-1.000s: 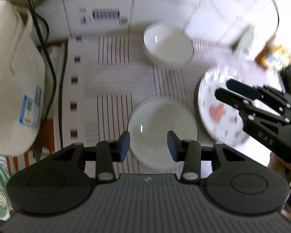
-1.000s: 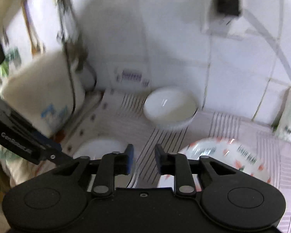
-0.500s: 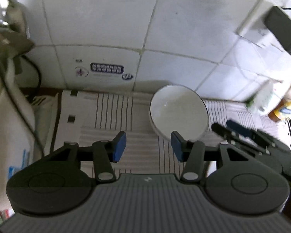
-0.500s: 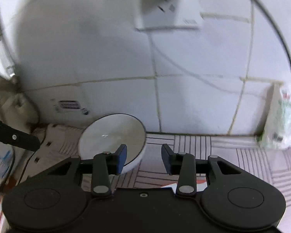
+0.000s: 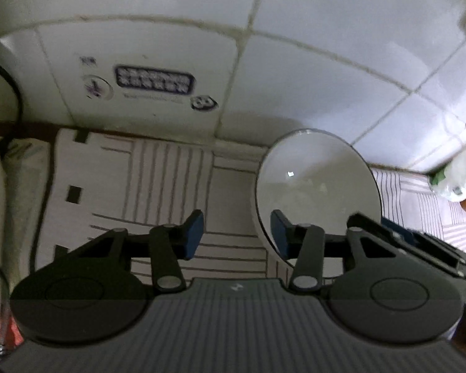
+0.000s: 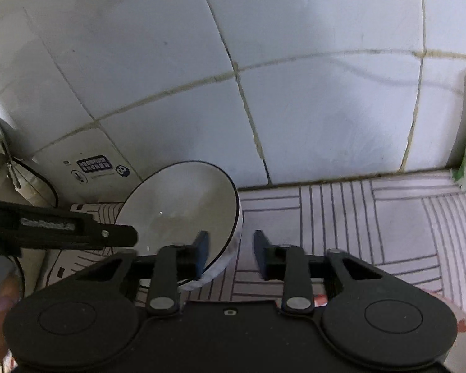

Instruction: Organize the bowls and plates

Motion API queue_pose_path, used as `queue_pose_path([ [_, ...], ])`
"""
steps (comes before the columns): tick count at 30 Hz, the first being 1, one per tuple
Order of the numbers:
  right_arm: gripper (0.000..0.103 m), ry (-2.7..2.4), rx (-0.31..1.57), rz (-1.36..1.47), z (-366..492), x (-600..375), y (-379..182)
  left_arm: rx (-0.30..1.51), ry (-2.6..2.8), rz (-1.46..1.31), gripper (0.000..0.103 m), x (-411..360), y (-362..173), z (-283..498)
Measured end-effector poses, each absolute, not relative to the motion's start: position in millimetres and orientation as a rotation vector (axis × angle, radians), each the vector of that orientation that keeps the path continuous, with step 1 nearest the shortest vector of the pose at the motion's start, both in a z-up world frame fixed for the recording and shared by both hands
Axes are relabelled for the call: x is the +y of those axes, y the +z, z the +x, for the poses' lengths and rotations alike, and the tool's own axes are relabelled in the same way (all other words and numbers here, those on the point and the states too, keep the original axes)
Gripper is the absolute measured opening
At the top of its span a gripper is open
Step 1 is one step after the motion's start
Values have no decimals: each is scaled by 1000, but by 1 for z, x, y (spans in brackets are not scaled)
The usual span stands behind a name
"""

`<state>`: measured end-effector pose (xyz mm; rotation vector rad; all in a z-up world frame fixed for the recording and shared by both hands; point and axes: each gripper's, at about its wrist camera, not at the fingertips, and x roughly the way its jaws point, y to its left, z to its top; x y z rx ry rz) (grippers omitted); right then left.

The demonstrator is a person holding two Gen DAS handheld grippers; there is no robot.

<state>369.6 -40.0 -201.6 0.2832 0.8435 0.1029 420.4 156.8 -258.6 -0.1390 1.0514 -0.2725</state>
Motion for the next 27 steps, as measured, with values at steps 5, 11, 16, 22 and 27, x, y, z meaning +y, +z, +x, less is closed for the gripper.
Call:
queue_pose_path([
  [5, 20, 82, 829, 237, 373, -28, -202, 1023, -325, -108, 14, 145, -256, 412],
  [11, 17, 69, 855, 283, 369, -33, -196, 998, -318, -48, 14, 140, -241, 393],
  [16, 17, 79, 836, 314, 352, -26, -183, 973, -327, -30, 14, 151, -217, 374],
  [22, 18, 95, 791, 338, 322, -13, -153, 960, -360, -43, 14, 174, -191, 341],
  [27, 18, 101, 727, 338, 287, 1, -128, 963, -386, -50, 14, 196, -172, 310],
])
